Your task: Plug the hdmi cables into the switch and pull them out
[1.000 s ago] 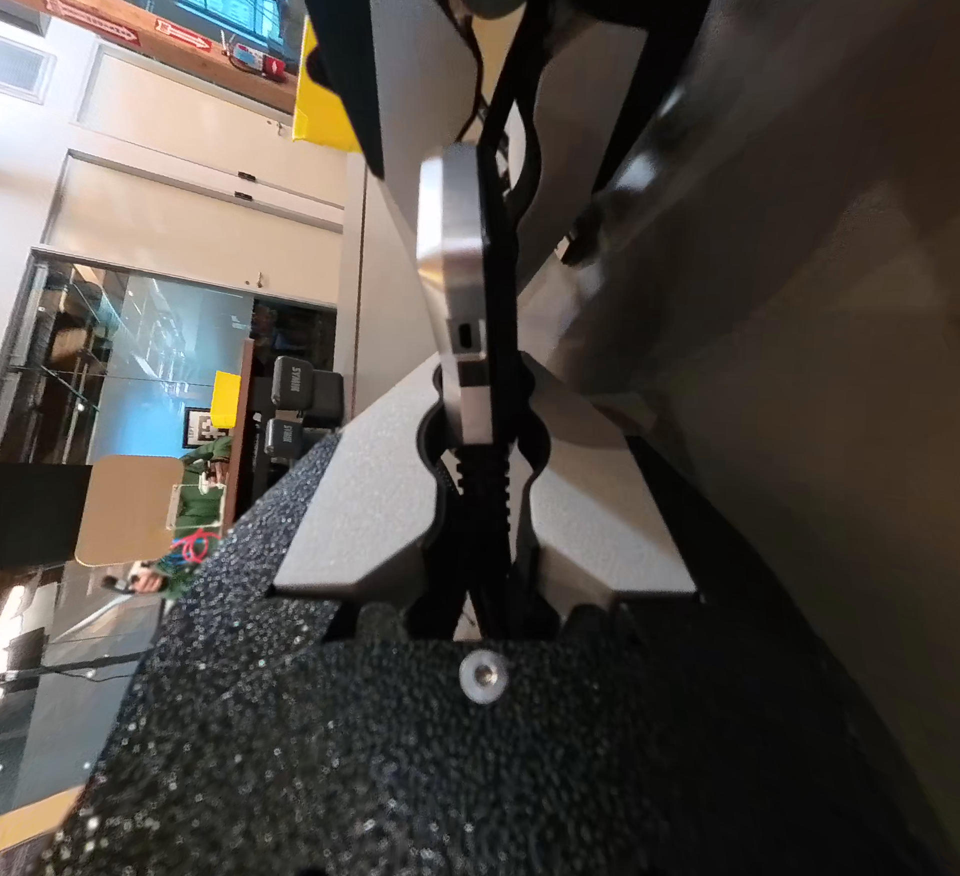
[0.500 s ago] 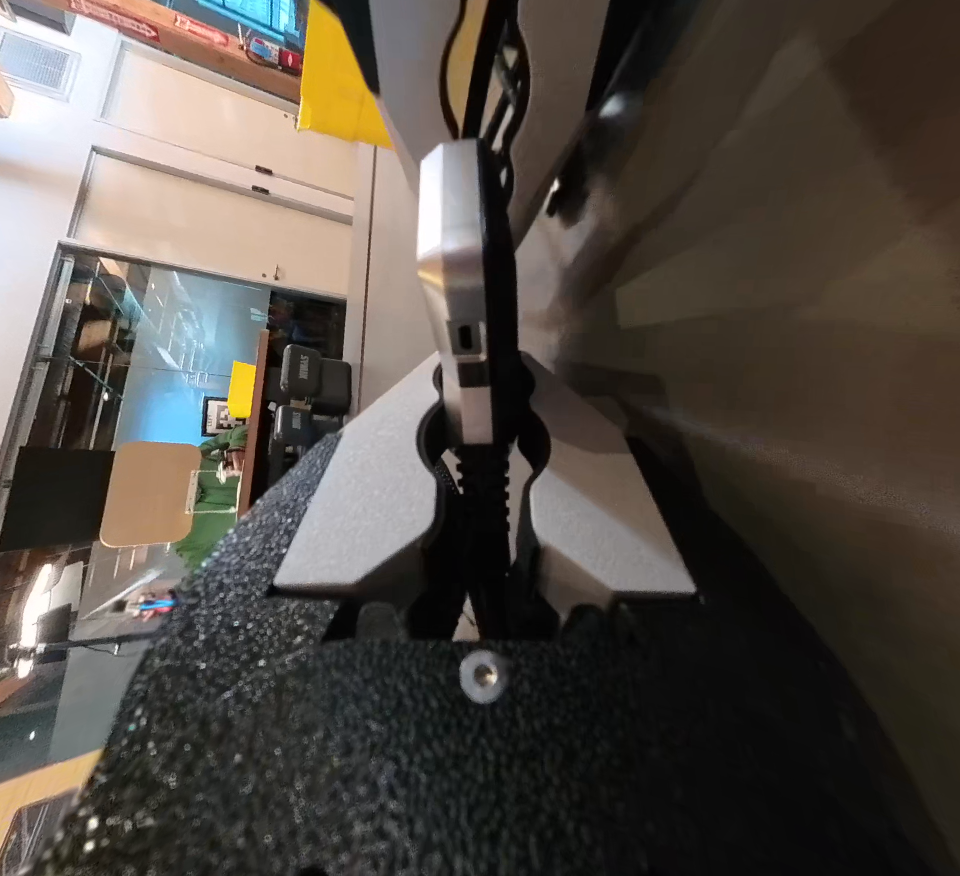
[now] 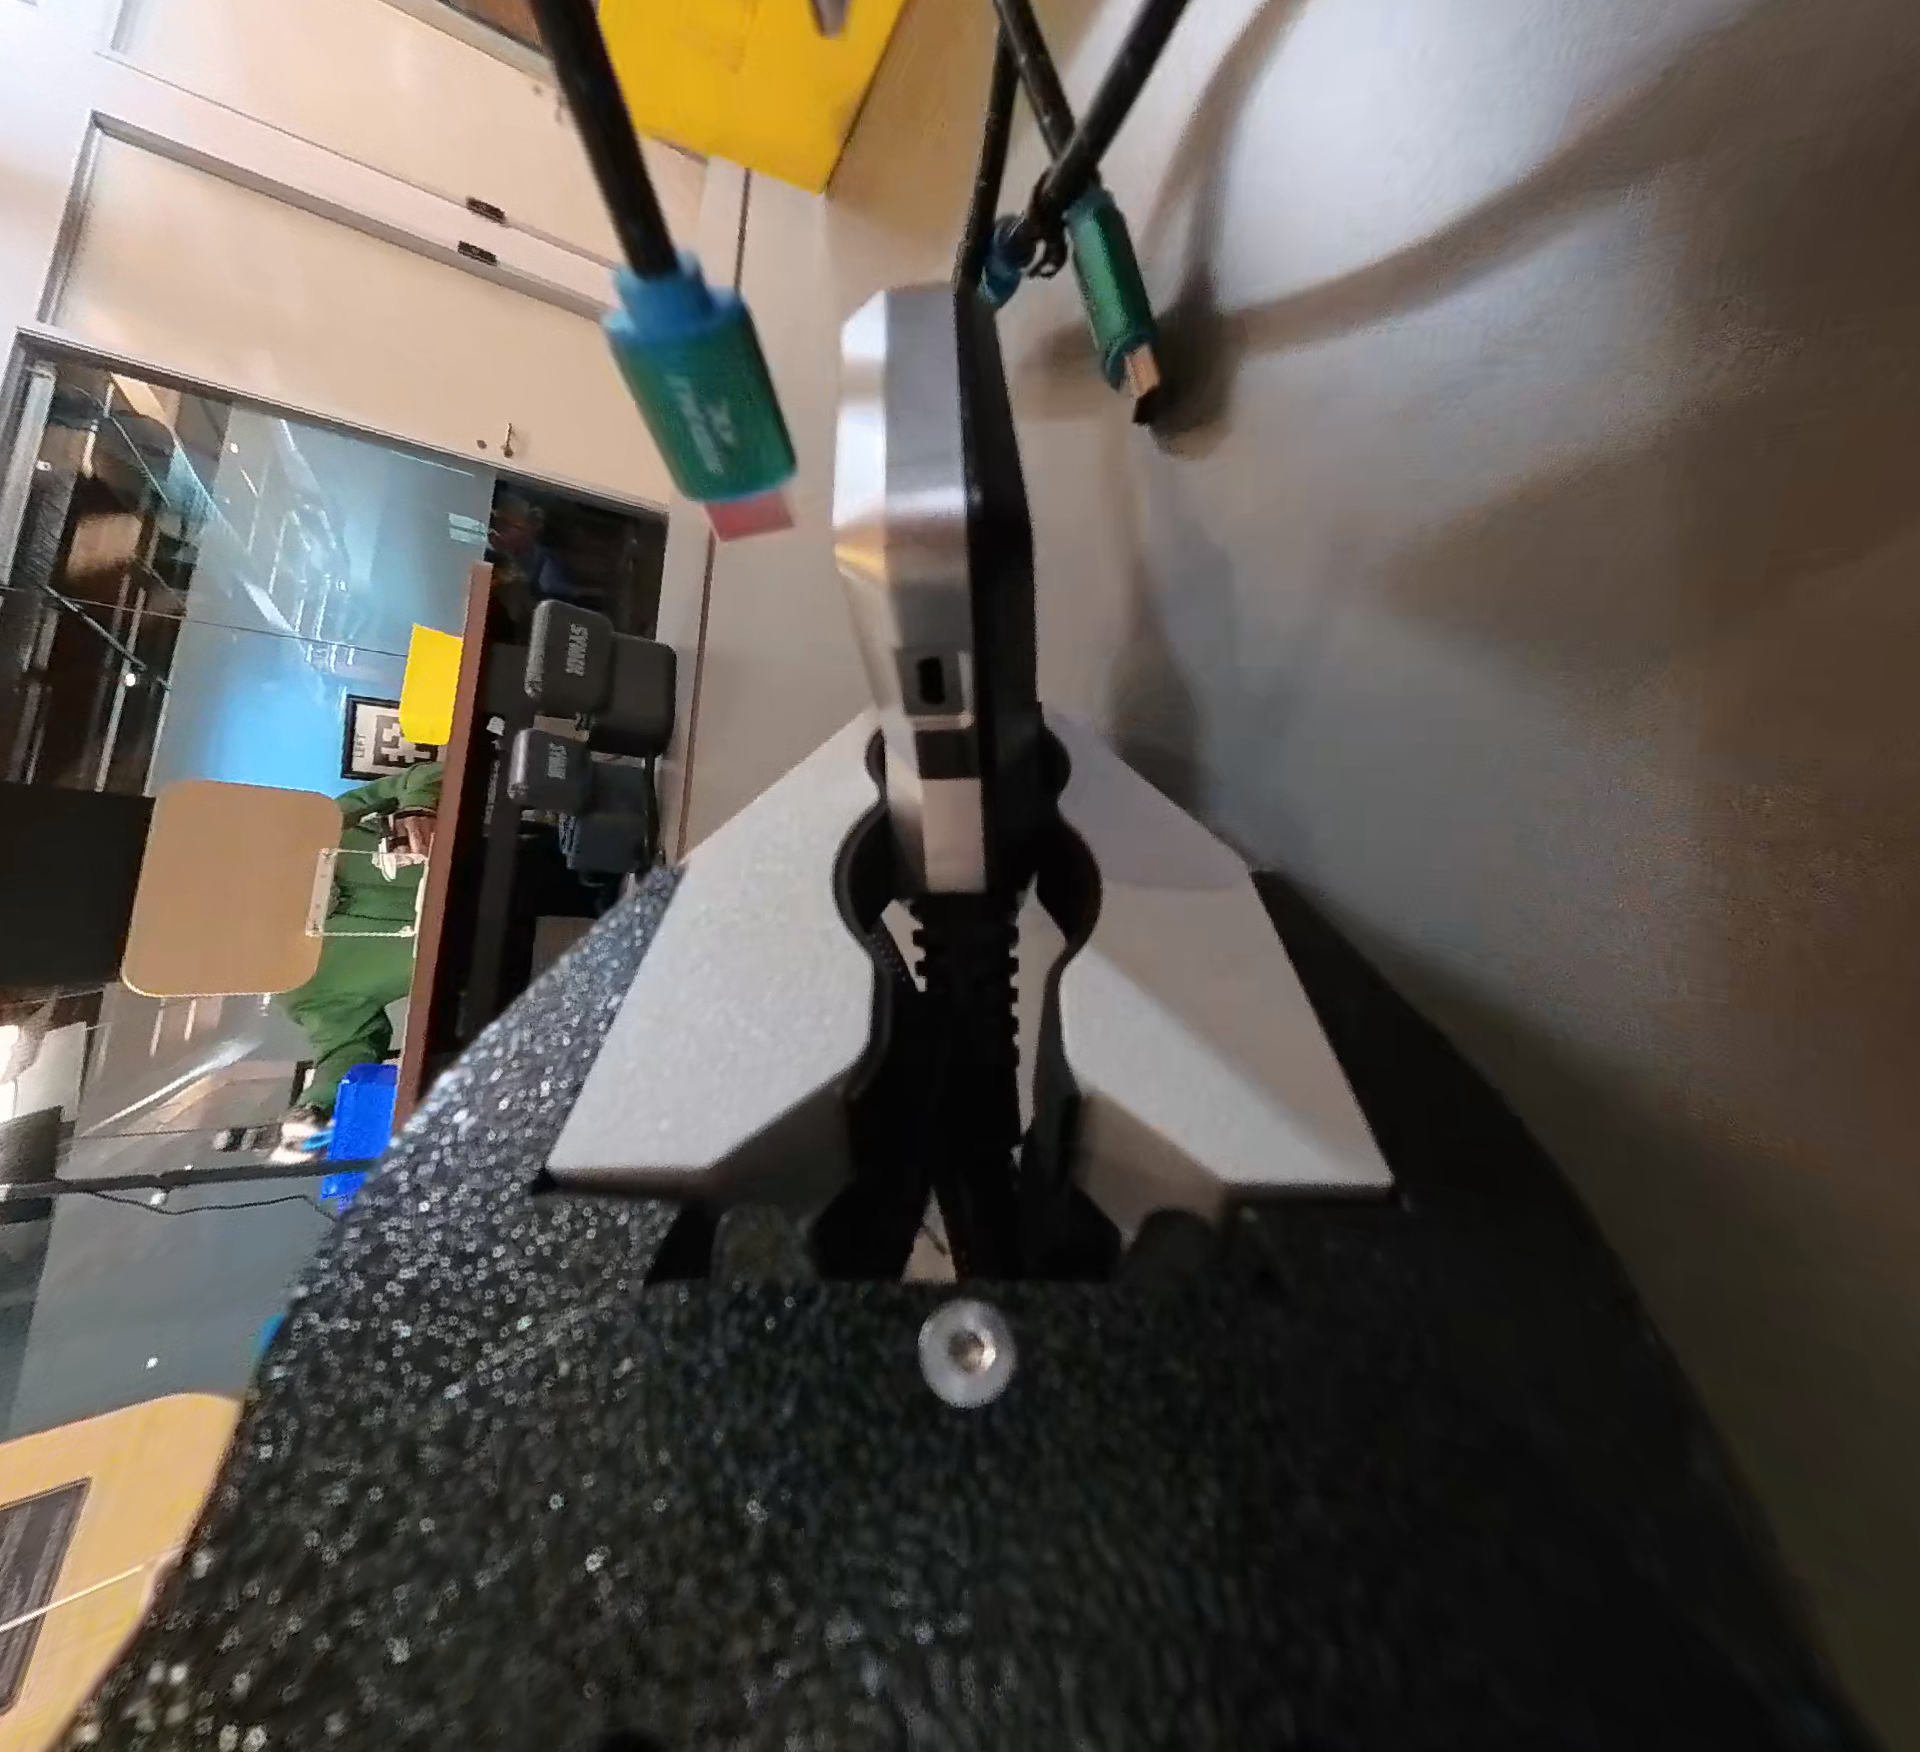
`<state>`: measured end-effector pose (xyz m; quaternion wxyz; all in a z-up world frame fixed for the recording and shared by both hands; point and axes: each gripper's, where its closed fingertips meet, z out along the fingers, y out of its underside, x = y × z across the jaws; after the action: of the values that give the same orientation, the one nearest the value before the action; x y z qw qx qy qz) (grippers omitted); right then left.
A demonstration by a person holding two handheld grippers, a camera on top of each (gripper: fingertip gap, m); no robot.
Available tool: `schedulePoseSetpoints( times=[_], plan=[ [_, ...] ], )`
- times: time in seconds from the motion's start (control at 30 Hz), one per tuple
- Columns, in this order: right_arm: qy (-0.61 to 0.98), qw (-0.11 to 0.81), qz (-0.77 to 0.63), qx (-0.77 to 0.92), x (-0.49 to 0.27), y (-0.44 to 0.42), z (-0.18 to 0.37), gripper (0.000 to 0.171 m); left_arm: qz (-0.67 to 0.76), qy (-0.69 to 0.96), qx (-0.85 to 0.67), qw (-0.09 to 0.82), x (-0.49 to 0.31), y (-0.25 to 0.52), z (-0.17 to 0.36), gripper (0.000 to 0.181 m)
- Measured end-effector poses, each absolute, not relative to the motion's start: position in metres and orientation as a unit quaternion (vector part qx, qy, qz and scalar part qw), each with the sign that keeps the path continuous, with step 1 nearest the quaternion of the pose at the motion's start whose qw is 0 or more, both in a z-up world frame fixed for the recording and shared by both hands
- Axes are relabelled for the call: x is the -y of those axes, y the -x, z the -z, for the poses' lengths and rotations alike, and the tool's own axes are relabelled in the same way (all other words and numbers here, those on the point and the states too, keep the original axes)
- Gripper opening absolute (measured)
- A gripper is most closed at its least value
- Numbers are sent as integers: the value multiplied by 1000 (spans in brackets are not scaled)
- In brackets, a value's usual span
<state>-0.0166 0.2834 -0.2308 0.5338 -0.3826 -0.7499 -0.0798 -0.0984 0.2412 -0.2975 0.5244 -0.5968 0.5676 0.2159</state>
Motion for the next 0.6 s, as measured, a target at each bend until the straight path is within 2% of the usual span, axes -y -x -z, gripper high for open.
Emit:
schedulePoseSetpoints(
  times=[0.13, 0.23, 0.33, 0.4, 0.5, 0.6],
  plan=[
    [416, 544, 135, 717, -294, -4, 206, 57, -197, 599, -566, 531, -237, 89, 293, 20],
    [413, 579, 86, 698, -287, -7, 193, 49, -195, 601, -561, 535, -236, 90, 290, 20],
    [326, 634, 15, 701, -257, -1, 189, 43, -196, 618, -546, 530, -241, 97, 291, 20],
    [243, 639, 56, 728, -242, 0, 207, 43, -200, 626, -539, 527, -244, 99, 292, 20],
    [153, 598, 112, 779, -220, 6, 246, 51, -214, 635, -534, 516, -248, 102, 297, 20],
    [111, 586, 80, 799, -193, 10, 262, 68, -224, 645, -526, 507, -254, 108, 302, 20]
  ],
)
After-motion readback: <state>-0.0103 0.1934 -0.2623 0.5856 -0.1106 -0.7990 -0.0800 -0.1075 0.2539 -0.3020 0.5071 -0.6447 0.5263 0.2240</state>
